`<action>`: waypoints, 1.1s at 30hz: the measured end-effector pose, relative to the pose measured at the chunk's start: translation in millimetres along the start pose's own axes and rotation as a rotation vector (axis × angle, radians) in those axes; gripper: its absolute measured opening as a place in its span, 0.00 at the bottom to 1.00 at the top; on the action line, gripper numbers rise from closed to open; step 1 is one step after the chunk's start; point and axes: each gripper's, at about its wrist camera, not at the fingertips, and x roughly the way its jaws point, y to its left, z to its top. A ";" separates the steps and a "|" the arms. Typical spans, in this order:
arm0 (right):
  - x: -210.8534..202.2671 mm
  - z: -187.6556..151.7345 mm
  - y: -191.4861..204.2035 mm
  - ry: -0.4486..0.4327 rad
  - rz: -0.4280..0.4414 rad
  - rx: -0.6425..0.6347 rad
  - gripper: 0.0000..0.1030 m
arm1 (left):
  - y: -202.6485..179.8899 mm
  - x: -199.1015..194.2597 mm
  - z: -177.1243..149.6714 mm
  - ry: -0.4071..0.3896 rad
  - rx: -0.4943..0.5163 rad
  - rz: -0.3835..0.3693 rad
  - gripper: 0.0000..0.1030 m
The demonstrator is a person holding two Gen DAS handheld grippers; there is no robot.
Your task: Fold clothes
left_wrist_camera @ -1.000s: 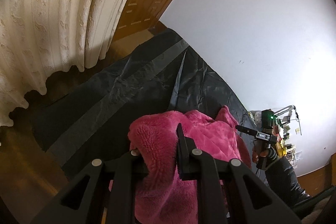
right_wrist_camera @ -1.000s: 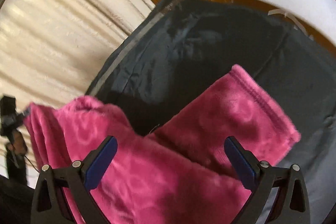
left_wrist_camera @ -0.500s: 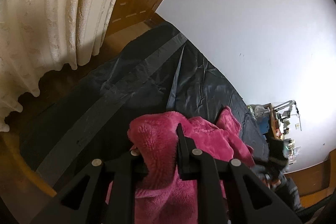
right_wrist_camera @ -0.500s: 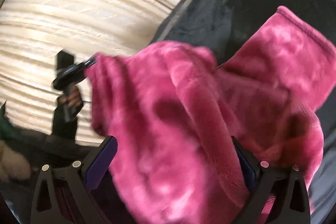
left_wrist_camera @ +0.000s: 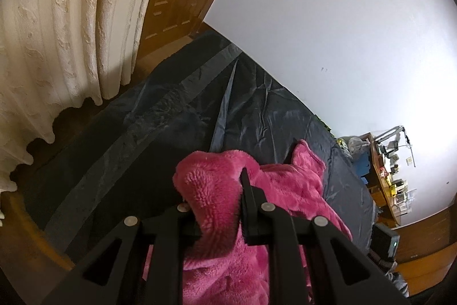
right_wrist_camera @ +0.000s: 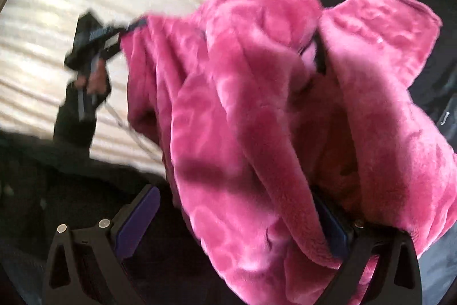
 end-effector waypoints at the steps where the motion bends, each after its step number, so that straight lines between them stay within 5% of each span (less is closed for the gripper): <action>1: -0.7 3.0 -0.6 -0.021 0.003 0.013 1.00 | 1.3 -2.3 -1.2 -0.002 -0.002 0.001 0.17; 9: -5.1 50.6 -19.1 -0.157 -0.042 0.077 1.00 | 20.4 -10.9 -9.2 -0.004 -0.039 0.000 0.17; 14: -5.5 73.6 -60.6 -0.128 -0.124 0.173 0.97 | 31.3 -6.3 -9.6 0.008 -0.054 -0.013 0.17; 19: 5.7 86.9 -77.5 -0.096 -0.247 0.262 0.37 | 36.7 4.4 -2.8 0.032 -0.049 -0.036 0.17; 27: -17.0 72.6 -57.6 -0.200 -0.444 0.256 0.16 | 24.0 26.1 15.5 0.068 0.012 -0.073 0.17; 33: -72.2 64.4 -4.3 -0.422 -0.710 0.172 0.15 | -5.0 18.8 20.9 0.049 0.073 -0.142 0.17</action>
